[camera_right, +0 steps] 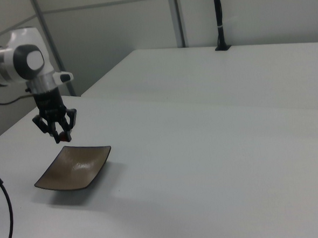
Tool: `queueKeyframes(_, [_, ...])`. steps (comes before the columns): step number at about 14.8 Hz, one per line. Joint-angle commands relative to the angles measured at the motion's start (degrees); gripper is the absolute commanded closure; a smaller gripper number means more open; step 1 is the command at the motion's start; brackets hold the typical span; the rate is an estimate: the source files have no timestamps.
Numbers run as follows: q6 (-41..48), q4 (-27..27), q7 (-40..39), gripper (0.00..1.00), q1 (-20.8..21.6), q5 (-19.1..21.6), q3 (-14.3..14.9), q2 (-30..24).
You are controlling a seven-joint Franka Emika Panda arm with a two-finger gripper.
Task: Strawberries on a ceramic plate
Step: 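Carry the strawberry over the brown plate and lower it, then open the gripper to release the strawberry onto the plate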
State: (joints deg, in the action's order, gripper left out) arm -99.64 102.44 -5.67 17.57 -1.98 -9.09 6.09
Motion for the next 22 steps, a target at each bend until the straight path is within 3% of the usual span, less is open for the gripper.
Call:
queueKeyframes(1, [-7.04,3.98,6.01,0.97,0.45,0.57,-0.84,1.99])
queueKeyframes(12, [-16.37,9.44,8.57,0.94,1.59,-0.39,-0.84,7.62])
queueKeyframes(15, [-17.17,9.53,10.33,0.85,1.33,-0.39,-0.84,7.71])
queueKeyframes(16, [-17.17,9.53,10.51,0.66,1.24,-0.39,-0.93,7.71])
queueKeyframes(17, [-17.17,9.45,10.68,0.10,0.98,-0.39,-0.93,7.71])
queueKeyframes(18, [-17.17,9.27,10.77,0.00,0.89,-0.31,-0.84,7.62])
queueKeyframes(22, [-16.12,7.35,11.12,0.00,0.28,-0.31,-0.84,6.83])
